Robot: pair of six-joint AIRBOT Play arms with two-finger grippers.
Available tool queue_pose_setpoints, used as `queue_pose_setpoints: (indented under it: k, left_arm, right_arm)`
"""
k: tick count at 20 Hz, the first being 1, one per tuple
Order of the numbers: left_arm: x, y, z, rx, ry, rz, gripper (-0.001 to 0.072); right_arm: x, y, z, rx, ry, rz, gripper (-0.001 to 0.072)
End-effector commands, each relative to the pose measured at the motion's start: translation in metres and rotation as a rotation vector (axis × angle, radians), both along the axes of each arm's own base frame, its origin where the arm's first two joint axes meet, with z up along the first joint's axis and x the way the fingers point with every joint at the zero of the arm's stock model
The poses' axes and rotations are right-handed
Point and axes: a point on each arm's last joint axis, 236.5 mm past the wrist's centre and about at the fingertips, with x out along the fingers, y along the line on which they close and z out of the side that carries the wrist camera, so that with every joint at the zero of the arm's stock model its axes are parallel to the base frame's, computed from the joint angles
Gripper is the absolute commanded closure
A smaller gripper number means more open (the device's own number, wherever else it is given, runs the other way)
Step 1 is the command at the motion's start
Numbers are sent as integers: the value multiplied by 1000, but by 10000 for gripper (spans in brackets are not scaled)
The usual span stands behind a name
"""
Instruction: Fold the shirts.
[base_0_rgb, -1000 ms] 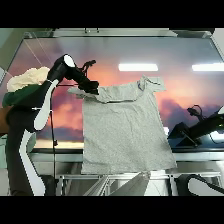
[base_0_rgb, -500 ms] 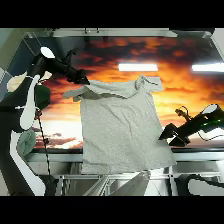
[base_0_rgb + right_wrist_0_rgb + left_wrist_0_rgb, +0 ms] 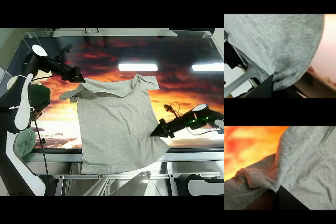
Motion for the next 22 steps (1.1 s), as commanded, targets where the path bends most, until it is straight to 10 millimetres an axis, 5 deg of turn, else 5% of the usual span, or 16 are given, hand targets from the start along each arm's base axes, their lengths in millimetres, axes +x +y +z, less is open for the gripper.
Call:
queue_pose_setpoints:
  k: [1, 4, 7, 10, 13, 14, 15, 16, 17, 20, 22]
  left_arm:
    - [-7, 30, 19, 1, 35, 54, 693]
    - [-40, 41, 30, -4, 151, 35, 692]
    - [-82, 31, 18, -6, 247, 29, 693]
    - [-144, 27, 0, -12, 358, 41, 693]
    - [-209, 29, -13, -20, 435, 88, 693]
    - [-224, 30, -16, -21, 443, 113, 692]
    - [-235, 31, -18, -24, 438, 142, 693]
    - [-238, 35, -19, -23, 414, 178, 692]
    - [-230, 42, -18, -18, 357, 230, 692]
    - [-159, 84, 11, 5, 89, 417, 692]
    - [-111, 119, 43, 21, -64, 513, 692]
  right_arm:
    - [59, -11, 23, -49, -158, -19, 700]
    - [173, -46, 51, -212, -402, -96, 700]
    - [260, -63, 68, -243, -492, -176, 700]
    - [309, -72, 59, -250, -526, -216, 700]
    - [325, -75, 45, -249, -544, -209, 698]
    - [326, -74, 46, -246, -565, -197, 502]
    - [327, -74, 49, -240, -597, -180, 202]
    - [330, -76, 53, -247, -617, -181, 186]
    - [333, -81, 58, -254, -630, -197, 265]
    - [333, -106, 85, -269, -645, -257, 279]
    - [311, -120, 102, -251, -608, -231, 279]
